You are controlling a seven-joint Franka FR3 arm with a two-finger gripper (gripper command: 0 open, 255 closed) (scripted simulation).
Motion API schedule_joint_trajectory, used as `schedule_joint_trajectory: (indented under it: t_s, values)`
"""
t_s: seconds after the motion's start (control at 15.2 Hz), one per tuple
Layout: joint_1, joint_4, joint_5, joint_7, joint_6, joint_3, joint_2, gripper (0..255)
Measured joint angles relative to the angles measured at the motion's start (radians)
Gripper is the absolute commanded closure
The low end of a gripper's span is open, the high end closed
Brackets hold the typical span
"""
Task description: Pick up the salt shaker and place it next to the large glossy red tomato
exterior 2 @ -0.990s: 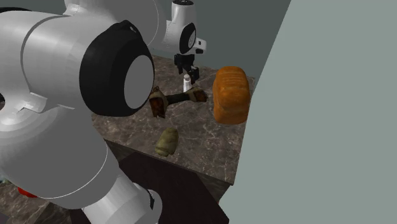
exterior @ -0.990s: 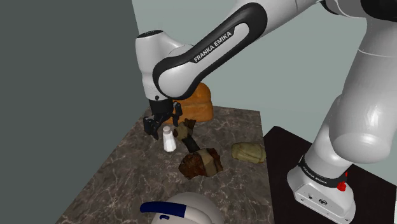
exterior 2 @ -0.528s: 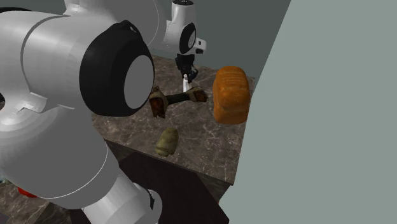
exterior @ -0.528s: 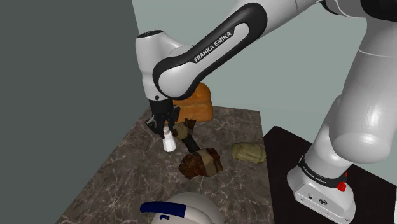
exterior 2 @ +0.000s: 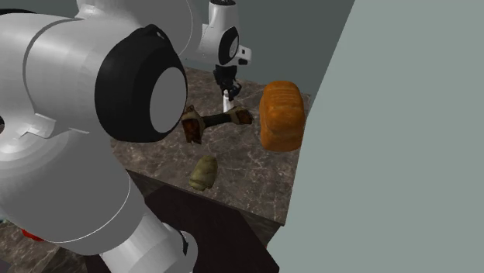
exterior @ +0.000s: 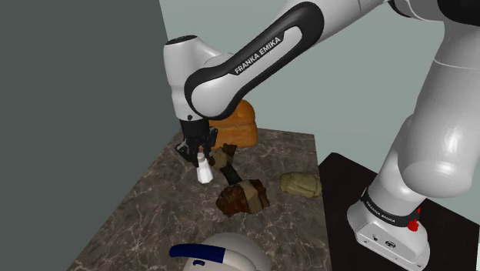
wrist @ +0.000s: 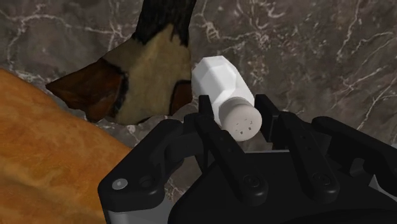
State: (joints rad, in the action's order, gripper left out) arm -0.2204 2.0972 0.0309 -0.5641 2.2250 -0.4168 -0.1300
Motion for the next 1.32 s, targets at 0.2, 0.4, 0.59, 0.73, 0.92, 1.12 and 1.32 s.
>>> schedule_joint_trajectory:
  t_s: [0.2,0.4,0.59,0.73,0.92,1.12,1.32]
  values:
    - [0.003,-0.017,-0.009,0.008,-0.033,0.0,0.017,255]
    - [0.003,-0.034,-0.019,0.011,-0.067,-0.003,0.037,255]
    - [0.005,-0.057,-0.028,0.017,-0.106,-0.003,0.055,255]
    - [0.006,-0.073,-0.032,0.02,-0.132,-0.003,0.065,255]
    - [0.007,-0.1,-0.039,0.024,-0.172,-0.003,0.079,255]
    - [0.01,-0.126,-0.046,0.03,-0.212,-0.002,0.094,255]
    - [0.01,-0.15,-0.05,0.032,-0.245,-0.002,0.104,255]
